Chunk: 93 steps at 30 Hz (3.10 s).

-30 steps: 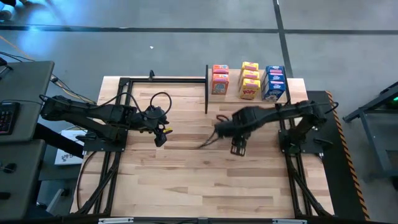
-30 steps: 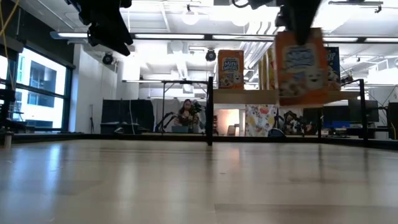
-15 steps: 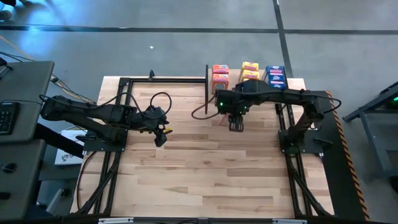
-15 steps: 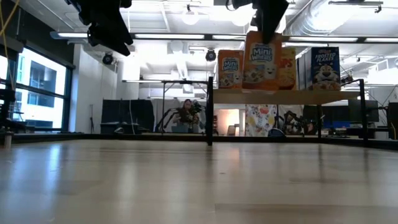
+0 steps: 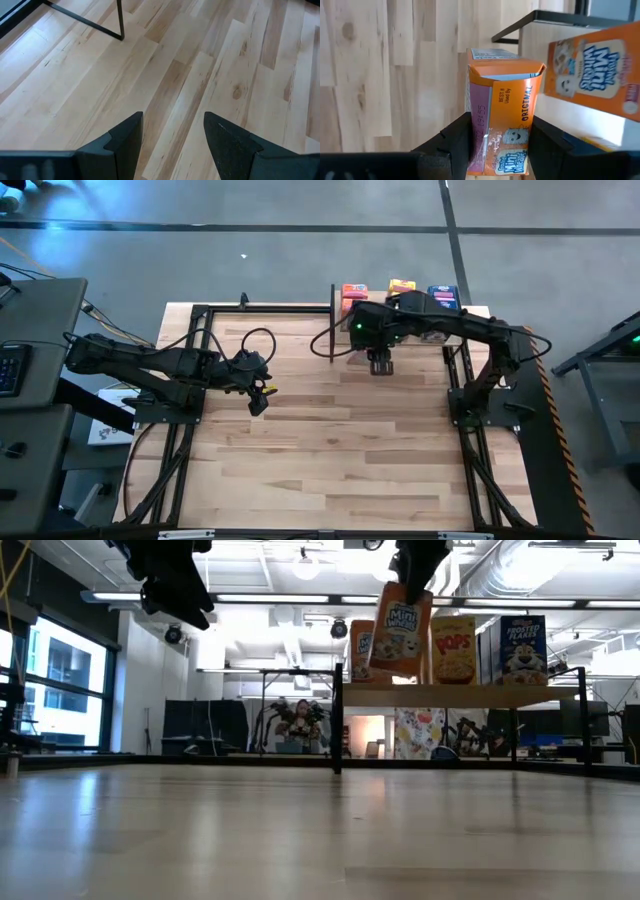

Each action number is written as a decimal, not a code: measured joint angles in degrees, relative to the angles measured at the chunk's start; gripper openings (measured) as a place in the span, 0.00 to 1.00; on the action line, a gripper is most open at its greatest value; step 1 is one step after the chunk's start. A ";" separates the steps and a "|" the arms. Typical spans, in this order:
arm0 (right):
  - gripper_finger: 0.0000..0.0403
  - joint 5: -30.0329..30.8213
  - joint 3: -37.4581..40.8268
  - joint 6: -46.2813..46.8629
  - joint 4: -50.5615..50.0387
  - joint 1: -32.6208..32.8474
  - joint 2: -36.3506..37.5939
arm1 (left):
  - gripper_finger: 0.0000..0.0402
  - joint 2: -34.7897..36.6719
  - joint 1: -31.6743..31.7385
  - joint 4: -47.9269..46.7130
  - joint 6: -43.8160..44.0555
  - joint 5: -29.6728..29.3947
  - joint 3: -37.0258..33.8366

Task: Stack cereal on shelf
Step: Put the orange cereal box on the shelf aligned with the other orange cereal boxes

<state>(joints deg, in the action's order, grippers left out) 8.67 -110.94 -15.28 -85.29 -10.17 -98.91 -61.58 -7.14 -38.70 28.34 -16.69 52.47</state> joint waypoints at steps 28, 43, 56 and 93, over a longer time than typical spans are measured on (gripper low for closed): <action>0.39 -2.83 -17.70 -5.45 -4.60 -2.26 -5.03 | 0.50 0.00 -0.01 0.00 0.00 0.02 0.00; 0.39 -2.45 -17.66 -9.72 -4.73 -5.03 -7.60 | 0.50 0.00 0.01 0.00 0.00 0.02 0.00; 0.39 -0.16 -17.64 -10.70 -4.73 -7.21 -8.59 | 0.50 0.00 -0.01 0.01 -0.01 0.00 0.00; 0.39 1.88 -17.57 -12.08 -4.73 -9.06 -11.89 | 0.50 0.00 -0.01 0.00 0.00 0.01 0.00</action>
<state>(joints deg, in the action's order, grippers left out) 10.55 -128.51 -27.35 -90.02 -19.23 -110.80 -61.58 -7.16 -38.70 28.34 -16.68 52.47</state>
